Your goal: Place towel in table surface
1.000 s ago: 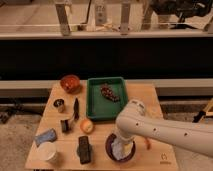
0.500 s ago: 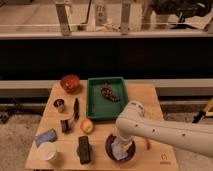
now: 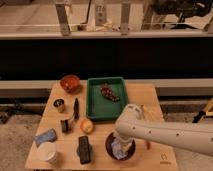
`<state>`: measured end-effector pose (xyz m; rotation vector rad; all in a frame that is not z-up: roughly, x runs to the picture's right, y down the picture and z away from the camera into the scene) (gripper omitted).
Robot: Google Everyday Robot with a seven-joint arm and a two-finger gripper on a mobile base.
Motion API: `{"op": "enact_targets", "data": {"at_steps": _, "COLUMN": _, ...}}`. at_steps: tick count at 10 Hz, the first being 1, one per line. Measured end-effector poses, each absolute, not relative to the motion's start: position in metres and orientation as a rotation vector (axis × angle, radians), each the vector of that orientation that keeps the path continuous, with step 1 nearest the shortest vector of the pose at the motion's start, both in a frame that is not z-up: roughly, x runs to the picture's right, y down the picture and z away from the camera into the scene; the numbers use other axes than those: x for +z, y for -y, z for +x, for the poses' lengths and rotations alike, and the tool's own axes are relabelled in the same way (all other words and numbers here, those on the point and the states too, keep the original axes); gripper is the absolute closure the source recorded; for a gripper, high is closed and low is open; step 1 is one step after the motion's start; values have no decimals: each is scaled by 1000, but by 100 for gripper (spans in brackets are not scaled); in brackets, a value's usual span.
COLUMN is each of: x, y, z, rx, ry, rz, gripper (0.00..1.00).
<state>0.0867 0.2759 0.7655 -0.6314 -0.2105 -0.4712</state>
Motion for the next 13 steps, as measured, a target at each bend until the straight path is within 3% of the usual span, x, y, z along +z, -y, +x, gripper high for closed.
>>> {"op": "enact_targets", "data": {"at_steps": 2, "x": 776, "y": -285, "z": 86, "rx": -459, "ry": 225, "rz": -659, "gripper": 48}}
{"op": "enact_targets", "data": {"at_steps": 6, "x": 775, "y": -286, "z": 78, "rx": -424, "ry": 331, "rz": -679, "gripper": 92}}
{"op": "enact_targets", "data": {"at_steps": 7, "x": 767, "y": -281, "z": 75, "rx": -423, "ry": 361, "rz": -661, "gripper": 98}}
{"op": "enact_targets", "data": {"at_steps": 13, "x": 692, "y": -216, "z": 70, "rx": -419, "ry": 399, "rz": -539, "gripper": 100}}
